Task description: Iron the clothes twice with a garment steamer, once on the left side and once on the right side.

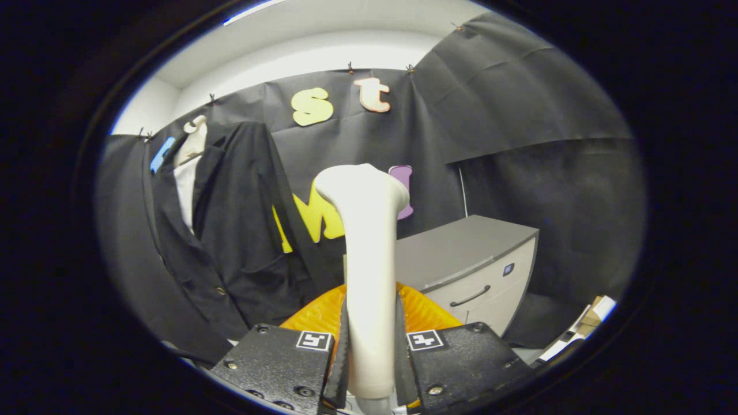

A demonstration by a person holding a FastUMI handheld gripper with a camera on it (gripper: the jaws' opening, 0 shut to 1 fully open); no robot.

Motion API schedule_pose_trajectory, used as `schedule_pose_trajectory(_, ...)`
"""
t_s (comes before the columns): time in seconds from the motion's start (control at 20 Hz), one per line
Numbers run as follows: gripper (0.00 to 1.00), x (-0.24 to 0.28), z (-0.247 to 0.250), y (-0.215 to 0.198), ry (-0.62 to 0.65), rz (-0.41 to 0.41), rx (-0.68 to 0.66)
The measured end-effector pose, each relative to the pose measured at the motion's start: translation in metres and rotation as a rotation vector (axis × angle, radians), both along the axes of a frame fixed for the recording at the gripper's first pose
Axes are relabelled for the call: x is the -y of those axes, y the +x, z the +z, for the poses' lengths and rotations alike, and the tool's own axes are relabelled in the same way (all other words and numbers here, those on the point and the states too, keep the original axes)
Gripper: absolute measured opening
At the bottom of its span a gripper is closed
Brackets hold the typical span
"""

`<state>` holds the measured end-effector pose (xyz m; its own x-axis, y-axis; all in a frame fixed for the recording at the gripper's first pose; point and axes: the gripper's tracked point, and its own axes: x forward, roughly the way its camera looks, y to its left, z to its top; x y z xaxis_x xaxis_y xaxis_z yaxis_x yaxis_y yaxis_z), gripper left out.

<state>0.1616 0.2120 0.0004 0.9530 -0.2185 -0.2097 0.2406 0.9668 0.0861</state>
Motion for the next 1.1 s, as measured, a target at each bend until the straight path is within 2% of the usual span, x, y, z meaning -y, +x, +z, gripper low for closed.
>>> schedule_pose_trajectory(0.2,0.34,-0.04,0.014,-0.007,-0.042,0.06,0.054)
schedule_pose_trajectory(0.4,0.34,-0.067,0.024,0.004,-0.076,0.101,0.113)
schedule_pose_trajectory(0.8,0.34,-0.133,0.05,0.066,-0.111,0.22,0.202)
schedule_pose_trajectory(1.1,0.35,-0.164,0.089,0.11,-0.169,0.261,0.31)
